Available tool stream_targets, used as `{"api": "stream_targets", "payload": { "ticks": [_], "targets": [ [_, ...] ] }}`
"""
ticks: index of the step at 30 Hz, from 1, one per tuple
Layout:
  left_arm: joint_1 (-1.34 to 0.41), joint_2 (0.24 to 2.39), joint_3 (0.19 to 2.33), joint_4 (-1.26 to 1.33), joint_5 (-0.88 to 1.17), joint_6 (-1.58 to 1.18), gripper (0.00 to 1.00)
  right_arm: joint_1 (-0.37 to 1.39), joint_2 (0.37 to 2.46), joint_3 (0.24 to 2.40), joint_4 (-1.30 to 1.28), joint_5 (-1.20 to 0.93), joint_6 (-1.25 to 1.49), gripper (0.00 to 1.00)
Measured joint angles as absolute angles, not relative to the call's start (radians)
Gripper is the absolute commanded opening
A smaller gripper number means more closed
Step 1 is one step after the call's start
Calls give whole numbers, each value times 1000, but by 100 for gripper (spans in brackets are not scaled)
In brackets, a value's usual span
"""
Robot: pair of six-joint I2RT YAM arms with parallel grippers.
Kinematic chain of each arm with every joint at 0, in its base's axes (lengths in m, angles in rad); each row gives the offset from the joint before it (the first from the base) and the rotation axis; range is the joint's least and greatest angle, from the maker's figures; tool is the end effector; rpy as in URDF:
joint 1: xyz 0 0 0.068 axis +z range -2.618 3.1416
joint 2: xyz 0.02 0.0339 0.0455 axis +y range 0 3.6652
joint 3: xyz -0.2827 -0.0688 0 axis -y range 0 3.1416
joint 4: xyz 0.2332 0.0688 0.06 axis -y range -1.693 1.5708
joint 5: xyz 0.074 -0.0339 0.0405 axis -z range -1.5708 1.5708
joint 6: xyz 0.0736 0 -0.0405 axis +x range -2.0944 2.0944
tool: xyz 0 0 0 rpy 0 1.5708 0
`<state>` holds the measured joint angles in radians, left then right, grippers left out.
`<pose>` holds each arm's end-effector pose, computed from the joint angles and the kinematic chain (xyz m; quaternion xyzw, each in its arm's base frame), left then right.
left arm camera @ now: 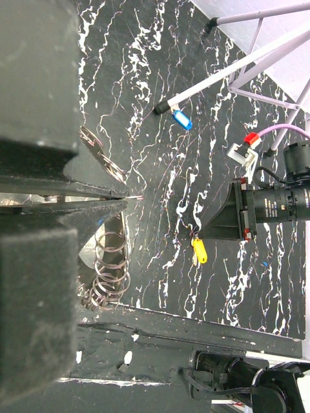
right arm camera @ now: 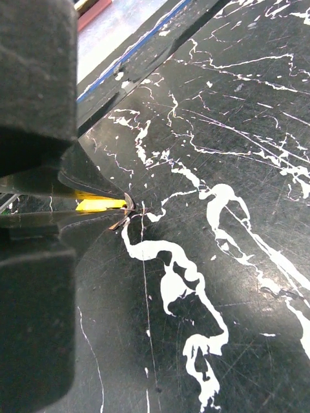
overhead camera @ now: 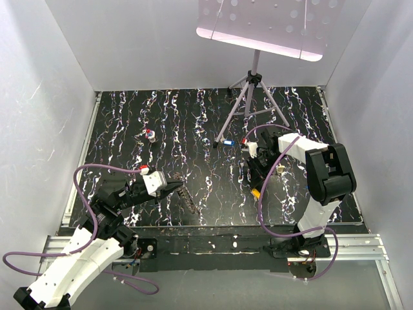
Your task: Put the keys on the keyring
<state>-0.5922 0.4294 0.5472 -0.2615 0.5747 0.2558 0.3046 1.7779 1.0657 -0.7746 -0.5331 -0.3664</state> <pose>0.0788 -0.1012 0.2987 0.4674 0.5845 -0.3163 0.5830 0.2801 0.1273 0.1463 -0.3278 0.9065 0.2618 0.0486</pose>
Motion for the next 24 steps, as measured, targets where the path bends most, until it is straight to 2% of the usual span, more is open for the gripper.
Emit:
{"api": "stream_targets", "payload": {
  "ticks": [17, 24],
  "targets": [
    [-592, 429, 547, -262, 569, 261, 0, 324, 1802, 1080, -791, -525, -369, 15],
    [-592, 429, 547, -262, 565, 262, 0, 331, 1808, 1084, -795, -521, -370, 1]
  ]
}}
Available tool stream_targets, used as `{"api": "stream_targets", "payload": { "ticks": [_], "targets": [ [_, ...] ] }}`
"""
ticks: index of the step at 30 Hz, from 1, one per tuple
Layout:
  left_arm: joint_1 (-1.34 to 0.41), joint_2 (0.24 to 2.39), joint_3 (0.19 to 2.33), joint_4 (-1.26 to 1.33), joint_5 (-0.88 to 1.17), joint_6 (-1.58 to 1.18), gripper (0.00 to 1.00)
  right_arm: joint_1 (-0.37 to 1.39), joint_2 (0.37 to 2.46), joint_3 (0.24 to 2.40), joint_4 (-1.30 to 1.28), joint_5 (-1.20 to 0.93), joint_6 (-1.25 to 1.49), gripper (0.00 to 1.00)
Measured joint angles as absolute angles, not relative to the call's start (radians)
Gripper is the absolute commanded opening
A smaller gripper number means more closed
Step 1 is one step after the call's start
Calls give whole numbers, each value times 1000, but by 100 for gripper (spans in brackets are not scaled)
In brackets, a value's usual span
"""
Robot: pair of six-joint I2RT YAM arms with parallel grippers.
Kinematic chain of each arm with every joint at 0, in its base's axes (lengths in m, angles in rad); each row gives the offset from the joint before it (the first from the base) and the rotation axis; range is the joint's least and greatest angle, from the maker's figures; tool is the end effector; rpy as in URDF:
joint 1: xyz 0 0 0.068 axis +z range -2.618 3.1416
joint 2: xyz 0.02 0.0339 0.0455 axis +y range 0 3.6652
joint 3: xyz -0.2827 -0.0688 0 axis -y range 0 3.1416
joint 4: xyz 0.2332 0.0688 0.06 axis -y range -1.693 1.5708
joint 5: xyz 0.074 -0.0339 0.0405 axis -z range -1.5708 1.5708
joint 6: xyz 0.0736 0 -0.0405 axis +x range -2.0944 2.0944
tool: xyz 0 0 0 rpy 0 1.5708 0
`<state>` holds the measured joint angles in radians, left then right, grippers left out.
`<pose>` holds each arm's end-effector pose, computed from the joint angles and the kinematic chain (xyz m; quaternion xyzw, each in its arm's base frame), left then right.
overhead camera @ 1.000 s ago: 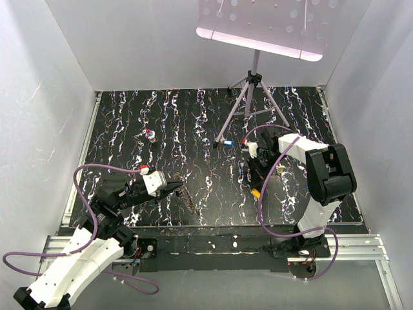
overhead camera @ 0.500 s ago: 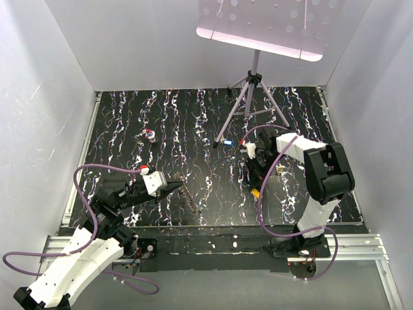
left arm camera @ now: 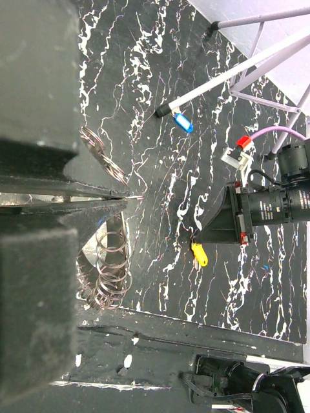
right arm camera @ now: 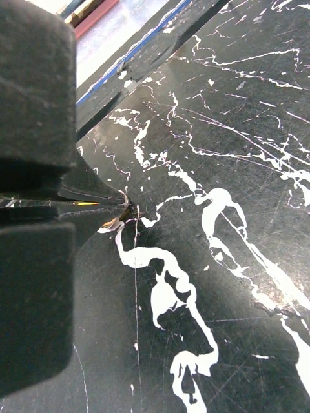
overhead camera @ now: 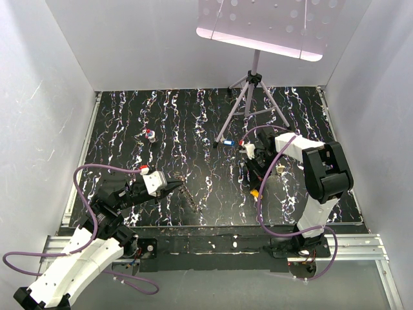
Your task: Put the keys on the keyring
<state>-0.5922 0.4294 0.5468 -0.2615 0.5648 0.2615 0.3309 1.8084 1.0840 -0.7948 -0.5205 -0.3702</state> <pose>0.0795 -0.1009 0.2985 0.4666 0.5856 -0.3113 0.5852 0.2795 0.1347 0.1410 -0.3380 0.9050 0.2567 0.0300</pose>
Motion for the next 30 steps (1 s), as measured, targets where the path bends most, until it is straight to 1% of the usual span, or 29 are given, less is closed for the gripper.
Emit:
{"api": "stream_targets", "payload": {
  "ticks": [10, 14, 23, 27, 30],
  "targets": [
    [-592, 429, 547, -262, 565, 265, 0, 334, 1800, 1084, -800, -524, -384, 1],
    [-592, 429, 547, -262, 567, 270, 0, 334, 1733, 1093, -827, -557, -418, 1],
    [-592, 416, 546, -261, 585, 280, 0, 334, 1533, 1275, -956, -695, -556, 1],
    [-592, 402, 546, -259, 588, 280, 0, 334, 1459, 1334, -1026, -749, -622, 1],
    [-592, 397, 546, -254, 591, 280, 0, 336, 1422, 1419, -1100, -785, -682, 1]
  ]
}}
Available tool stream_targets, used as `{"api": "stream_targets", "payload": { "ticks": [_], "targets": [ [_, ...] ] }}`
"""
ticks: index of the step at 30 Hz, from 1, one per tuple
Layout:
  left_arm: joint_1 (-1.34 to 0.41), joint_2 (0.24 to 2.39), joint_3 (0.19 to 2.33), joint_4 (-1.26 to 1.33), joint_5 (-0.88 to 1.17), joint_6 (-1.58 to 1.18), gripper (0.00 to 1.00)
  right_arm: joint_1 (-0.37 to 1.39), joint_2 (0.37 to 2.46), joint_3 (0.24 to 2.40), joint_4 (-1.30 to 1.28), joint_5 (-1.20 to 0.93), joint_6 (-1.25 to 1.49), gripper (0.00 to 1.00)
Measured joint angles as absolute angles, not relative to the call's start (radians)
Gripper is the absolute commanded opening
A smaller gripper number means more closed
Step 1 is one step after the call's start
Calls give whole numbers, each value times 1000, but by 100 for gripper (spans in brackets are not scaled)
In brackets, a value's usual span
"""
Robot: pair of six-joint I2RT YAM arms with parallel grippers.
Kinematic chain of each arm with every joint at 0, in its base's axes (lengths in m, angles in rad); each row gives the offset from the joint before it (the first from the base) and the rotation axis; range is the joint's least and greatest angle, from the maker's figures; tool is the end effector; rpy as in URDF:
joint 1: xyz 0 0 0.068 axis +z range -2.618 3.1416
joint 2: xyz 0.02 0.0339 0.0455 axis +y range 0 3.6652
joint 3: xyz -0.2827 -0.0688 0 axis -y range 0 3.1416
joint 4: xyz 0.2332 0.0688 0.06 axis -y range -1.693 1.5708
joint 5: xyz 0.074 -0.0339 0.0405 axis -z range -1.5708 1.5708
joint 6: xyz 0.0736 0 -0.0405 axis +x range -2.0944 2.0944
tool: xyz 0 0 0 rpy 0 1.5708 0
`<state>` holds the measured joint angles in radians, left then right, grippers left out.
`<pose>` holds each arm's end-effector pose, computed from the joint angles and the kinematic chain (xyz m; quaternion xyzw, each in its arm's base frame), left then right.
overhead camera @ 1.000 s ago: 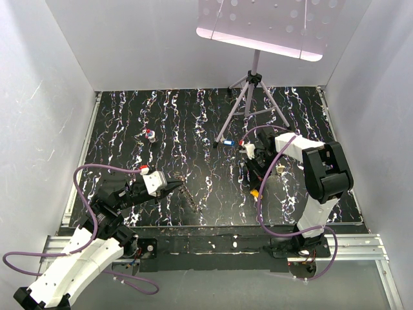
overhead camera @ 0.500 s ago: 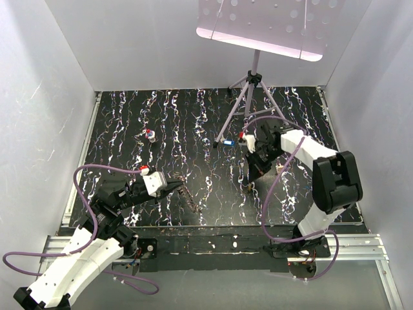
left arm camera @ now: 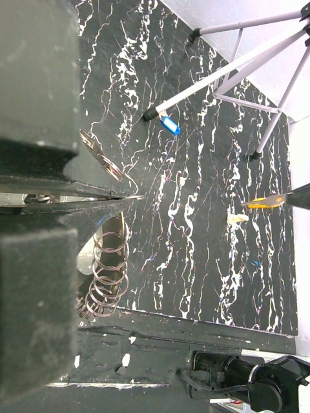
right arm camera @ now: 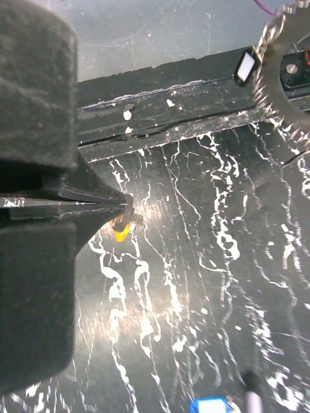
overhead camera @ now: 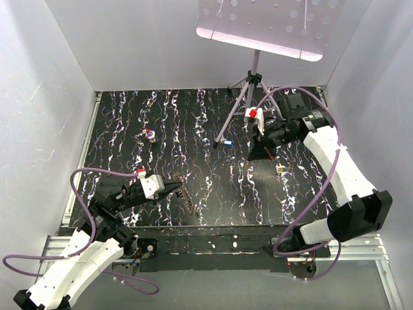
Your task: Put the keys on the keyring
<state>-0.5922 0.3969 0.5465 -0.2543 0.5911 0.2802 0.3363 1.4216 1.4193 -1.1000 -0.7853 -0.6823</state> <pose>0.0728 -0.0984 0.3027 0.4770 0.5620 -0.3133 0.5987 0.2360 0.1376 0.3401 -0.5157 0.7413 0.3297 0.2753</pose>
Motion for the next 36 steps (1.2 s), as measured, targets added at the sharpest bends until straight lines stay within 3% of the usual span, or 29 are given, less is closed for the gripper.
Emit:
{"api": "stream_targets", "payload": {
  "ticks": [10, 36],
  "targets": [
    [-592, 395, 546, -251, 598, 278, 0, 350, 1325, 1643, -1251, -853, -850, 1],
    [-592, 376, 532, -247, 601, 278, 0, 472, 1230, 1633, -1322, -863, -1054, 1]
  ]
}}
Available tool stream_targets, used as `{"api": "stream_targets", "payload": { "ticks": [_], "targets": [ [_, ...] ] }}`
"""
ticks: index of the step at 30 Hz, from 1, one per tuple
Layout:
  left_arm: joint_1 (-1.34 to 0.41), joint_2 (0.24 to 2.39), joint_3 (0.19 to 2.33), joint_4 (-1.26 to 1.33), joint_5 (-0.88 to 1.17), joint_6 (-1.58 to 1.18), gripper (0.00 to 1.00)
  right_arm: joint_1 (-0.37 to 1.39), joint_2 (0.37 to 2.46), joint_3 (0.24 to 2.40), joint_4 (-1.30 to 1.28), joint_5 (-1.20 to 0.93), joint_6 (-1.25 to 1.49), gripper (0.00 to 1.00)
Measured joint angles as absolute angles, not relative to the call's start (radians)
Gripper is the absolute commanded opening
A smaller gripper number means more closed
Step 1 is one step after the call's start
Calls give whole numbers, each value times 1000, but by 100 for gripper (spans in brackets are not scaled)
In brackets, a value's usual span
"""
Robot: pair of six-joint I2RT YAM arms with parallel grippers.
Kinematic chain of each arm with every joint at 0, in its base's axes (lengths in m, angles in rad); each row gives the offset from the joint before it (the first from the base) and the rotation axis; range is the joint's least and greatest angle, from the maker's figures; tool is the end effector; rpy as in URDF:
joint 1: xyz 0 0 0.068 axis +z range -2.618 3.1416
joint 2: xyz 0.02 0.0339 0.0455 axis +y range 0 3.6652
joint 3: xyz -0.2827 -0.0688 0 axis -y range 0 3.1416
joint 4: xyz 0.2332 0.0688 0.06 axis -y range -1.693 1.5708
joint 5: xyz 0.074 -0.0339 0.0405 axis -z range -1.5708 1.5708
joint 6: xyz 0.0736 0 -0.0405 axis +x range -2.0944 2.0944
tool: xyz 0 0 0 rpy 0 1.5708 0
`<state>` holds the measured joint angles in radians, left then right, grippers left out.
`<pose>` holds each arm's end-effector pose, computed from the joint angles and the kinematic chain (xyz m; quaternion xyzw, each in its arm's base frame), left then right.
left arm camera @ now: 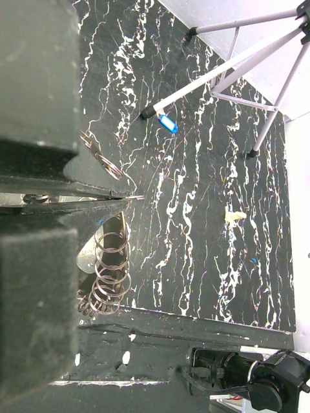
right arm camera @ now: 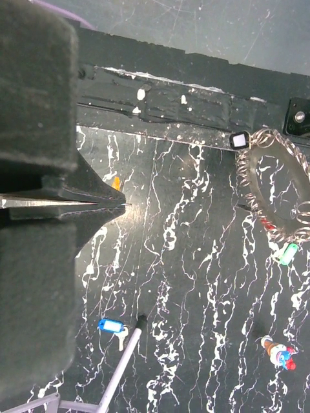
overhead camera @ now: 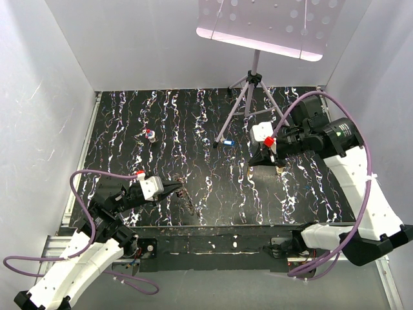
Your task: Put the keys on the keyring
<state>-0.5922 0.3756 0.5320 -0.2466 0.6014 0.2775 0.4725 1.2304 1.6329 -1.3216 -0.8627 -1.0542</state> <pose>0.0698 -0.0972 0.3007 0.4782 0.5554 -0.3169 0.6020 0.1443 0.1365 0.4296 -0.6917 0.5293 0.2961 0.3922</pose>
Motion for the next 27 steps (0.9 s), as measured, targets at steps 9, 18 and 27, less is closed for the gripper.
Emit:
{"api": "stream_targets", "payload": {
  "ticks": [9, 18, 27],
  "targets": [
    [-591, 374, 532, -247, 602, 278, 0, 488, 1181, 1605, -1217, -803, -967, 1],
    [-575, 362, 532, -243, 602, 278, 0, 546, 1176, 1571, -1134, -761, -849, 1],
    [-570, 382, 532, -203, 607, 278, 0, 714, 1044, 1345, -962, -693, -840, 1]
  ]
}}
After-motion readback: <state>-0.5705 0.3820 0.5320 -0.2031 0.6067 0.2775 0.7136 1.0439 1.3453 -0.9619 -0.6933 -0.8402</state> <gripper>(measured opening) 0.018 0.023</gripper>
